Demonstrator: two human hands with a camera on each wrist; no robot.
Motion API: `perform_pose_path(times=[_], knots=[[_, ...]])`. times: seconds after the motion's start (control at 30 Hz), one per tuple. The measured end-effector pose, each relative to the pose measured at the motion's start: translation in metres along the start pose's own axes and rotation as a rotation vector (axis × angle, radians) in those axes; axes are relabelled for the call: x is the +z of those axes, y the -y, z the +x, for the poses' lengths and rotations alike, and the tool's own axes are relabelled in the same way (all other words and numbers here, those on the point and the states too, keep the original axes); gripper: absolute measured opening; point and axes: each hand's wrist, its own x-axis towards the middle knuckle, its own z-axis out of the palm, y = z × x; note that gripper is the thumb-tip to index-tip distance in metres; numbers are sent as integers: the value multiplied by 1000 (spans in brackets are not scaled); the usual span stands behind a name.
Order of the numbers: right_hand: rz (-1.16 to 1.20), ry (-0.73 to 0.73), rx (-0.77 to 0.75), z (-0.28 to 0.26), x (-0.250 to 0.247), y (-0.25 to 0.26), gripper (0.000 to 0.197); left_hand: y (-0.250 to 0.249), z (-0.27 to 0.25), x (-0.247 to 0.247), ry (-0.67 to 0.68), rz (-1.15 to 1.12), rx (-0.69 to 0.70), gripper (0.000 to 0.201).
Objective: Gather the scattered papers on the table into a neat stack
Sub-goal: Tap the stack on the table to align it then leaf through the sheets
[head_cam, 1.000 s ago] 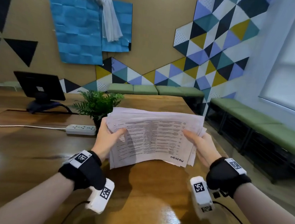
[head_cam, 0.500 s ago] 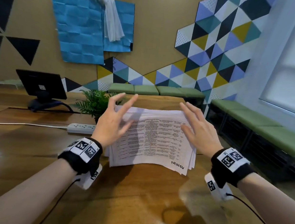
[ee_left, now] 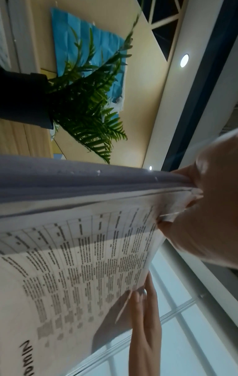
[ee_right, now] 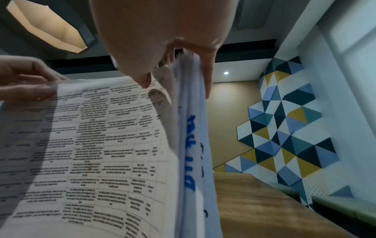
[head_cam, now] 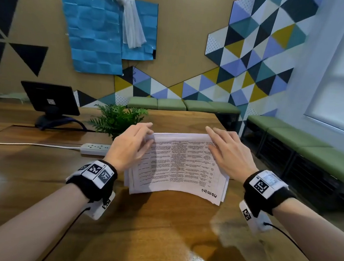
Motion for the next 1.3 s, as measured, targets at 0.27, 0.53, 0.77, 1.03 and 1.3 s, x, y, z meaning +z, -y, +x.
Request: perform_pose_path(times=[0.27,0.53,0.77,1.03,1.3], knots=[[-167,-59,40,-2,5,-2,44,11,-6,4,48,229,122,46],[-134,42,70,7,2,0,26,-2,-3,5,61,452,73,41],[-43,236,150,20,-3,14,23,-78,50,15,419,279,46,52],[93,67,410,-15,-6,-14,63,-94,72,19,551,186,8,41],[994,86,976,-52,18,-18,111,-64,75,-21,228,-215,-183,26]])
